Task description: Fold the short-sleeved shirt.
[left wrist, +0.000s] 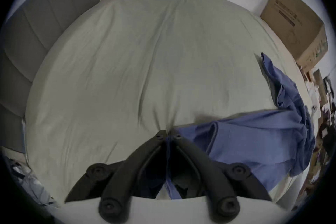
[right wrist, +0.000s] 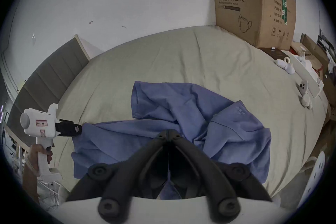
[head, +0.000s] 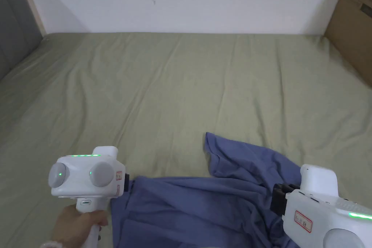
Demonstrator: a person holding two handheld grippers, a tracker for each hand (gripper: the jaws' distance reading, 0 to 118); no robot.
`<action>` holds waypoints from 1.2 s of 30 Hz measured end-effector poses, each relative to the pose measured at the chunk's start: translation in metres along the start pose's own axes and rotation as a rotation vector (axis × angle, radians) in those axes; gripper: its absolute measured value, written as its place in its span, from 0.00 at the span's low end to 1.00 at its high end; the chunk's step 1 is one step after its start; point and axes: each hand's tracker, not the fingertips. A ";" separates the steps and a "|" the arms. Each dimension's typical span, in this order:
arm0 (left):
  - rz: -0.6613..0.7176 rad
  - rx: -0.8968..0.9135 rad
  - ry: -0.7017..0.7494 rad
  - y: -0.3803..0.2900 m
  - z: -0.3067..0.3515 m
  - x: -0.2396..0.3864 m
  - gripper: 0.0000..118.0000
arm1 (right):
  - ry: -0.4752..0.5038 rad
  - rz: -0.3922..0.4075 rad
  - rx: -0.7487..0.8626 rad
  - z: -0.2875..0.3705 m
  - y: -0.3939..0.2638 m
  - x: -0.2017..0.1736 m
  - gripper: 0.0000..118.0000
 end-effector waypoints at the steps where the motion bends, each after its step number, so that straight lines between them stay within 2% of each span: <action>1: 0.013 0.011 -0.004 0.001 0.004 -0.001 0.02 | 0.017 -0.008 0.000 0.000 0.001 0.003 0.01; 2: 0.033 0.013 -0.028 0.003 0.008 -0.003 0.02 | 0.070 -0.029 0.002 0.000 0.006 0.009 0.01; 4: 0.065 0.055 -0.071 0.007 0.019 -0.005 0.01 | 0.101 -0.059 0.022 -0.002 0.018 0.017 0.01; 7: 0.039 0.100 -0.080 0.014 0.041 -0.005 0.01 | 0.133 -0.029 0.004 -0.015 0.049 0.028 0.01; 8: 0.029 0.116 -0.079 0.015 0.047 -0.005 0.01 | 0.132 -0.016 0.009 -0.022 0.060 0.030 0.04; 9: 0.029 0.117 -0.085 0.016 0.051 -0.005 0.01 | 0.125 -0.003 0.025 -0.030 0.070 0.034 0.16; 10: 0.033 0.131 -0.094 0.017 0.055 -0.006 0.01 | 0.109 0.013 0.022 -0.043 0.082 0.039 0.36; 11: 0.041 0.136 -0.105 0.019 0.055 -0.007 0.01 | 0.082 0.034 -0.013 -0.060 0.093 0.044 0.63; 12: 0.044 0.132 -0.108 0.020 0.055 -0.007 0.02 | 0.071 0.039 -0.029 -0.075 0.102 0.049 0.84; 13: 0.044 0.131 -0.105 0.019 0.053 -0.006 0.01 | 0.049 0.055 -0.058 -0.090 0.112 0.054 0.84; 16: 0.029 0.117 -0.080 0.017 0.046 -0.003 0.01 | -0.004 0.128 -0.148 -0.128 0.126 0.058 0.84; 19: 0.042 0.100 -0.087 0.017 0.038 -0.004 0.01 | 0.025 0.198 -0.240 -0.162 0.124 0.054 0.84; 21: 0.046 0.097 -0.081 0.017 0.036 -0.005 0.01 | 0.018 0.214 -0.323 -0.184 0.118 0.049 0.82; 22: 0.045 0.094 -0.079 0.018 0.035 -0.006 0.01 | 0.015 0.223 -0.346 -0.196 0.114 0.047 0.78; 23: 0.048 0.090 -0.079 0.019 0.034 -0.006 0.02 | 0.001 0.217 -0.382 -0.208 0.111 0.046 0.69; 25: 0.054 0.085 -0.086 0.020 0.034 -0.008 0.01 | -0.016 0.219 -0.380 -0.214 0.110 0.043 0.65; 26: 0.054 0.083 -0.086 0.020 0.034 -0.008 0.01 | -0.026 0.227 -0.373 -0.205 0.114 0.040 0.58; 27: 0.055 0.086 -0.087 0.020 0.035 -0.008 0.01 | -0.023 0.276 -0.344 -0.198 0.117 0.037 0.34; 28: 0.059 0.087 -0.092 0.020 0.036 -0.010 0.01 | -0.046 0.327 -0.326 -0.193 0.118 0.036 0.04; 29: 0.062 0.084 -0.097 0.021 0.037 -0.010 0.01 | -0.064 0.339 -0.310 -0.188 0.121 0.036 0.02; 31: 0.064 0.091 -0.098 0.021 0.043 -0.010 0.01 | -0.022 0.258 -0.351 -0.184 0.126 0.043 0.02; 36: 0.050 0.128 -0.115 0.024 0.073 -0.011 0.01 | -0.046 0.251 -0.275 -0.143 0.146 0.044 0.02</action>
